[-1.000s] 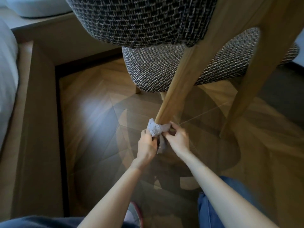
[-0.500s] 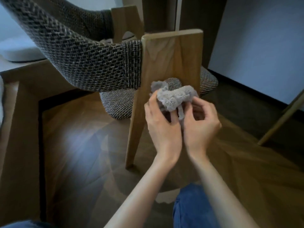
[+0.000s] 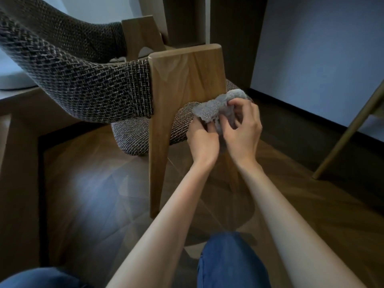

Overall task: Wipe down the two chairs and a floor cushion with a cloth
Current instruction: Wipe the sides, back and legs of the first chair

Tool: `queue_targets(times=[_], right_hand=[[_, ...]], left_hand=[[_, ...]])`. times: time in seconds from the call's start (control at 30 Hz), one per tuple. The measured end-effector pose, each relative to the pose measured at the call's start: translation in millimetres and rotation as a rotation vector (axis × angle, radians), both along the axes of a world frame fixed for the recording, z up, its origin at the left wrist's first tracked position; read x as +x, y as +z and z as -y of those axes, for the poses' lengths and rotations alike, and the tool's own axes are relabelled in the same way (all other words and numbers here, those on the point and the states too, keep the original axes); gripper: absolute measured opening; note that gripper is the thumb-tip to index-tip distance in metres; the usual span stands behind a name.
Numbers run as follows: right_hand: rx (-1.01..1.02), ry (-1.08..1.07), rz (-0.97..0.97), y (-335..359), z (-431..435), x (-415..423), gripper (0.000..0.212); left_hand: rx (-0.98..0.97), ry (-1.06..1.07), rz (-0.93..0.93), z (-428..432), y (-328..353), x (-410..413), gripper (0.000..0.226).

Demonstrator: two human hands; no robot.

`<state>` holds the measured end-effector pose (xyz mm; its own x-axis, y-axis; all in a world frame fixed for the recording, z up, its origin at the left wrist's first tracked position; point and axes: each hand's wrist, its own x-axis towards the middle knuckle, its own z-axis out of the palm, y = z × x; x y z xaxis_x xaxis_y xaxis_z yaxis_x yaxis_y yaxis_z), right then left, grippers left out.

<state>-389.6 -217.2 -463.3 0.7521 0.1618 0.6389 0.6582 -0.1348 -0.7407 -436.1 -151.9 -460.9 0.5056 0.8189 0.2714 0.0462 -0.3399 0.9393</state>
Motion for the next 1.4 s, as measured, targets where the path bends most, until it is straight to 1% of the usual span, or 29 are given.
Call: queue_targets(times=[0.07, 0.17, 0.23, 0.3, 0.37, 0.47, 0.53, 0.6, 0.67, 0.73, 0.9, 1.03, 1.2, 1.3, 1.4], right_hand=[[-0.029, -0.025, -0.057, -20.9, 24.8, 20.7, 0.031], [-0.046, 0.021, -0.116, -28.5, 26.9, 22.9, 0.032], [-0.052, 0.041, -0.144, -26.7, 24.7, 25.0, 0.031], [-0.062, 0.03, -0.129, -25.9, 23.9, 25.8, 0.03], [-0.058, 0.027, -0.106, -25.3, 23.3, 25.2, 0.03], [-0.049, 0.035, -0.102, -24.6, 21.4, 28.6, 0.031], [-0.04, 0.048, -0.107, -25.2, 21.1, 30.6, 0.031], [-0.025, 0.071, -0.103, -26.7, 23.0, 30.1, 0.032], [-0.006, 0.105, -0.113, -29.1, 26.1, 29.5, 0.031], [0.007, 0.129, -0.127, -31.0, 28.3, 29.6, 0.029], [0.085, 0.159, -0.125, -38.6, 26.6, 24.8, 0.032], [0.052, 0.155, -0.104, -49.9, 27.1, 28.2, 0.037], [0.003, 0.124, -0.081, -66.1, 31.1, 37.3, 0.037], [-0.007, 0.114, -0.079, -78.2, 33.1, 41.1, 0.036], [-0.071, 0.119, -0.155, -101.4, 40.6, 43.4, 0.036]], left_hand=[[-0.015, -0.066, -0.046, 25.3, -12.9, 17.0, 0.03], [0.003, -0.092, -0.043, 18.4, -16.6, 10.9, 0.032], [-0.022, -0.123, -0.013, 14.8, -16.1, 7.0, 0.038], [-0.058, -0.177, 0.053, 21.5, -18.3, -0.7, 0.046], [0.051, -0.17, 0.121, 32.4, -21.4, -8.2, 0.044], [0.278, -0.06, 0.212, 41.1, -20.1, -8.4, 0.032], [0.37, -0.03, 0.196, 38.9, -20.8, -2.5, 0.026], [0.427, -0.005, 0.131, 36.2, -23.7, 1.5, 0.017], [0.407, 0.056, 0.094, 30.4, -26.5, 3.3, 0.011], [0.384, 0.098, 0.097, 23.9, -27.1, 3.0, 0.014], [0.313, 0.102, 0.149, 21.2, -36.3, 4.0, 0.017], [0.162, -0.007, 0.247, 27.2, -48.9, 10.0, 0.027], [0.167, 0.138, 0.265, 33.6, -69.2, 22.5, 0.028], [0.167, 0.168, 0.284, 37.4, -85.7, 29.9, 0.028], [0.058, 0.134, 0.225, 43.5, -110.9, 33.0, 0.028]])
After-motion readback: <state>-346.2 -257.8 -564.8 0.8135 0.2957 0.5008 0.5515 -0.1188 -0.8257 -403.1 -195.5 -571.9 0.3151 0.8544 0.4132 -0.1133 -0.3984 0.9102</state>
